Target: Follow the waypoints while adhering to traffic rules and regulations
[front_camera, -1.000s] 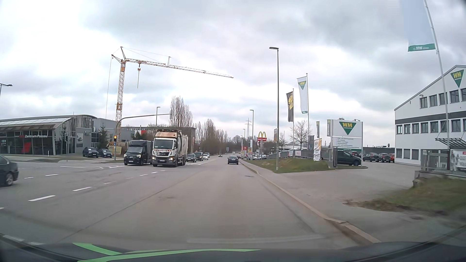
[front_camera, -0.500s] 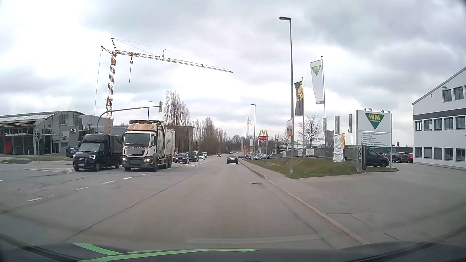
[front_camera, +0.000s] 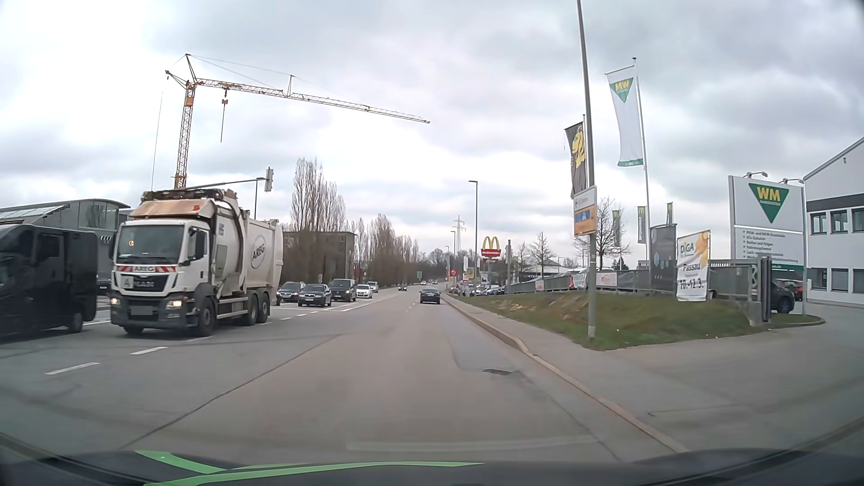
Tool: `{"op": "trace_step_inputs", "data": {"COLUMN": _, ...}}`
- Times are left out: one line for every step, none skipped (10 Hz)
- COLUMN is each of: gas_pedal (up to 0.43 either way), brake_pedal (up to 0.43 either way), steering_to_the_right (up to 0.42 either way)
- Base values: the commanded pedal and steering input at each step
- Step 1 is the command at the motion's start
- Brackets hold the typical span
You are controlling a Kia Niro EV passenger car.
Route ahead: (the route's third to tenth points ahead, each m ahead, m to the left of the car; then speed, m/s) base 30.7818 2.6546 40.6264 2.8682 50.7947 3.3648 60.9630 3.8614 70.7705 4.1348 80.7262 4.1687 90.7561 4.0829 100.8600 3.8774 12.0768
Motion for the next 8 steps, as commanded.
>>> {"op": "trace_step_inputs", "data": {"gas_pedal": 0.047, "brake_pedal": 0.000, "steering_to_the_right": 0.003}}
{"op": "trace_step_inputs", "data": {"gas_pedal": 0.047, "brake_pedal": 0.000, "steering_to_the_right": 0.003}}
{"op": "trace_step_inputs", "data": {"gas_pedal": 0.047, "brake_pedal": 0.000, "steering_to_the_right": 0.003}}
{"op": "trace_step_inputs", "data": {"gas_pedal": 0.047, "brake_pedal": 0.000, "steering_to_the_right": 0.003}}
{"op": "trace_step_inputs", "data": {"gas_pedal": 0.047, "brake_pedal": 0.000, "steering_to_the_right": 0.003}}
{"op": "trace_step_inputs", "data": {"gas_pedal": 0.047, "brake_pedal": 0.000, "steering_to_the_right": 0.003}}
{"op": "trace_step_inputs", "data": {"gas_pedal": 0.047, "brake_pedal": 0.000, "steering_to_the_right": 0.003}}
{"op": "trace_step_inputs", "data": {"gas_pedal": 0.047, "brake_pedal": 0.000, "steering_to_the_right": 0.002}}
